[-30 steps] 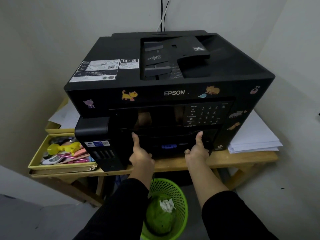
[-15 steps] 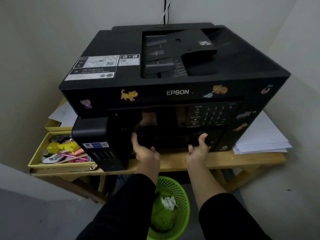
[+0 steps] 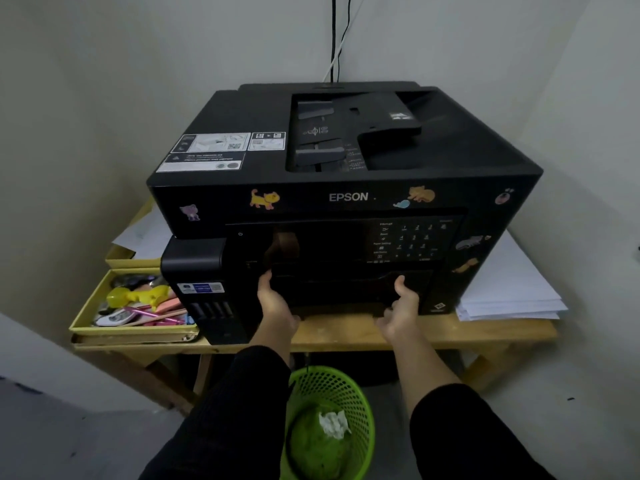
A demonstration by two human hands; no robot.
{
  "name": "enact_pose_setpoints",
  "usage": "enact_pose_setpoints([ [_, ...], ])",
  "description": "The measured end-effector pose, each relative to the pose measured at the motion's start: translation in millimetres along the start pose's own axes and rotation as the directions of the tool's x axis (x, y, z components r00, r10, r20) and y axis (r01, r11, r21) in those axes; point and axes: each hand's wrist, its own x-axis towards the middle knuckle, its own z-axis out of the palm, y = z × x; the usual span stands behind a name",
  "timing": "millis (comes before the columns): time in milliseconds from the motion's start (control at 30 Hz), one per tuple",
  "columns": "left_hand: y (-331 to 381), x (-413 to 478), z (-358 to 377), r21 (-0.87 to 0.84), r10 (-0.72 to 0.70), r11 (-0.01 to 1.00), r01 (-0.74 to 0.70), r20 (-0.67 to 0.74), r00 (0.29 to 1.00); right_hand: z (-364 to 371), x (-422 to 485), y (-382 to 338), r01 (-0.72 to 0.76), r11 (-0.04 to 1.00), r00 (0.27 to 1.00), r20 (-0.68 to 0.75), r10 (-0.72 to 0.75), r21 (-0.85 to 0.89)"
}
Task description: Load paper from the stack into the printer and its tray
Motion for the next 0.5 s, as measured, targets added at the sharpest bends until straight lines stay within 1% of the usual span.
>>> enact_pose_setpoints([
  [67,4,0,-3,0.140,0.009,0.990,-0.001,-0.055,0.998,-1,-8,-6,-0.002,0.987,0.999,-0.042,-0.005,-0.160],
  [133,5,-3,-4,0.301,0.037,0.954,-0.004,-0.106,0.994,-2,-16,-11,0.008,0.956,0.998,-0.057,-0.025,-0.293],
  [167,5,-6,-4,0.410,0.071,0.912,-0.017,-0.116,0.991,-4,-19,-12,0.026,0.934,0.998,-0.050,-0.047,-0.355],
  [200,4,-13,-4,0.546,0.121,0.837,-0.039,-0.114,0.986,-5,-22,-13,0.043,0.906,0.997,-0.038,-0.065,-0.420],
  [233,3,-21,-4,0.697,0.187,0.714,-0.066,-0.098,0.978,-5,-27,-14,0.061,0.859,0.996,-0.029,-0.087,-0.508],
  [267,3,-29,-6,0.828,0.246,0.552,-0.096,-0.052,0.968,-4,-34,-15,0.074,0.788,0.994,-0.021,-0.110,-0.611],
  [300,2,-34,-9,0.922,0.301,0.364,-0.135,0.021,0.953,-3,-40,-17,0.092,0.678,0.989,-0.013,-0.149,-0.729],
  [333,2,-40,-12,0.966,0.326,0.191,-0.173,0.104,0.940,0,-48,-19,0.127,0.550,0.978,0.012,-0.209,-0.826],
  [400,3,-45,-15,0.960,0.365,-0.112,-0.258,0.281,0.888,4,-59,-22,0.211,0.286,0.940,0.114,-0.323,-0.935],
  [433,6,-48,-13,0.924,0.395,-0.253,-0.287,0.369,0.841,9,-65,-25,0.244,0.182,0.916,0.165,-0.366,-0.952],
  [467,10,-56,-8,0.876,0.423,-0.378,-0.299,0.451,0.786,15,-73,-29,0.267,0.081,0.885,0.211,-0.415,-0.960],
  [500,16,-63,0,0.816,0.466,-0.487,-0.310,0.544,0.698,22,-81,-35,0.290,-0.033,0.840,0.270,-0.471,-0.957],
])
